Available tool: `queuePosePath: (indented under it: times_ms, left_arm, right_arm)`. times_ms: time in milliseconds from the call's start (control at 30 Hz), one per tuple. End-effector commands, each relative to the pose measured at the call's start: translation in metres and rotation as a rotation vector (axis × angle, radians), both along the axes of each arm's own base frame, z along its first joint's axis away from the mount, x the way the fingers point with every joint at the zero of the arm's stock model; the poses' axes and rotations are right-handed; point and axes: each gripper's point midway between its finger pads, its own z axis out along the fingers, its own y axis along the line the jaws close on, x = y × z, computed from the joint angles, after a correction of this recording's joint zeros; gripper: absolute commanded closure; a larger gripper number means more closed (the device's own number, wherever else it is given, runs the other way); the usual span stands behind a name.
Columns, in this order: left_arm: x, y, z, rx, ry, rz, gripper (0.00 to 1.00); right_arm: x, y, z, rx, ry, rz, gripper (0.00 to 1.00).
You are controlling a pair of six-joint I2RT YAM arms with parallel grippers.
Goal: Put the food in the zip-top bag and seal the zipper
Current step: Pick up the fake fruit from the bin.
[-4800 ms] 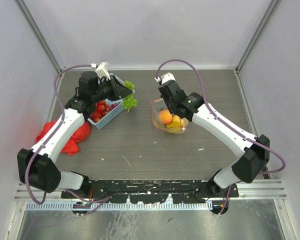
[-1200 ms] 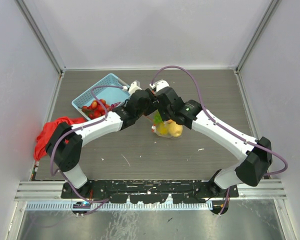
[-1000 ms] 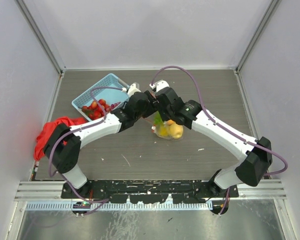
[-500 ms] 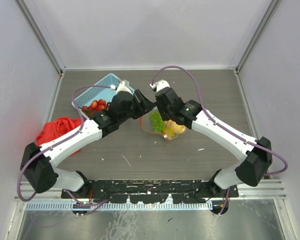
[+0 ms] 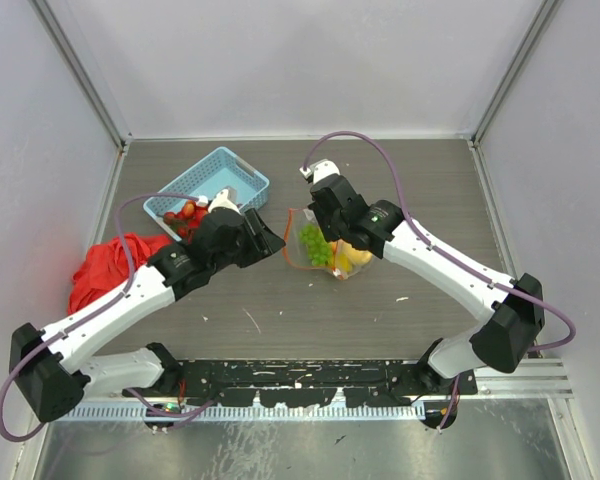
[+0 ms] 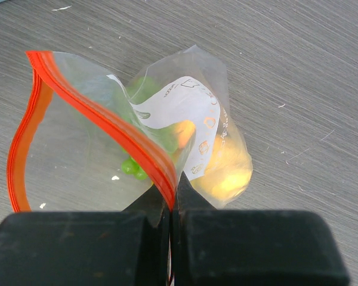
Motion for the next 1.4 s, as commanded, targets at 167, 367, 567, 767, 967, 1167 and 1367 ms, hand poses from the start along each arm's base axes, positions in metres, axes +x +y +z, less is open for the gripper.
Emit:
queuePosePath:
  times_ms: [167,367,567,767,967,1167,1367]
  left_arm:
    - [0.006,-0.017,-0.019,0.001,0.040,-0.035,0.52]
    - [0.011,-0.034,-0.026,-0.023,0.067,-0.066,0.61]
    - [0.017,-0.048,-0.031,-0.045,0.084,-0.089,0.82]
    - [0.018,-0.055,0.007,-0.094,0.023,-0.124,1.00]
    - [0.010,-0.063,0.047,-0.146,-0.016,-0.194,1.00]
    - [0.001,-0.070,0.077,-0.182,-0.042,-0.266,1.00]
    - [-0.007,-0.078,0.084,-0.193,-0.026,-0.336,1.00]
  right_arm:
    - [0.008,0.010,0.029,0.076,-0.069,-0.009,0.99]
    - [0.007,0.010,0.027,0.073,-0.066,-0.010,0.99]
    - [0.009,0.012,0.022,0.061,-0.056,-0.007,0.99]
    - [0.012,0.000,0.022,0.012,-0.071,-0.035,0.99]
    - [0.020,-0.020,0.018,-0.034,-0.058,-0.075,0.99]
    - [0.028,-0.035,0.009,-0.050,-0.028,-0.099,0.98]
    - [0.033,-0.041,-0.018,-0.079,0.032,-0.101,0.98]
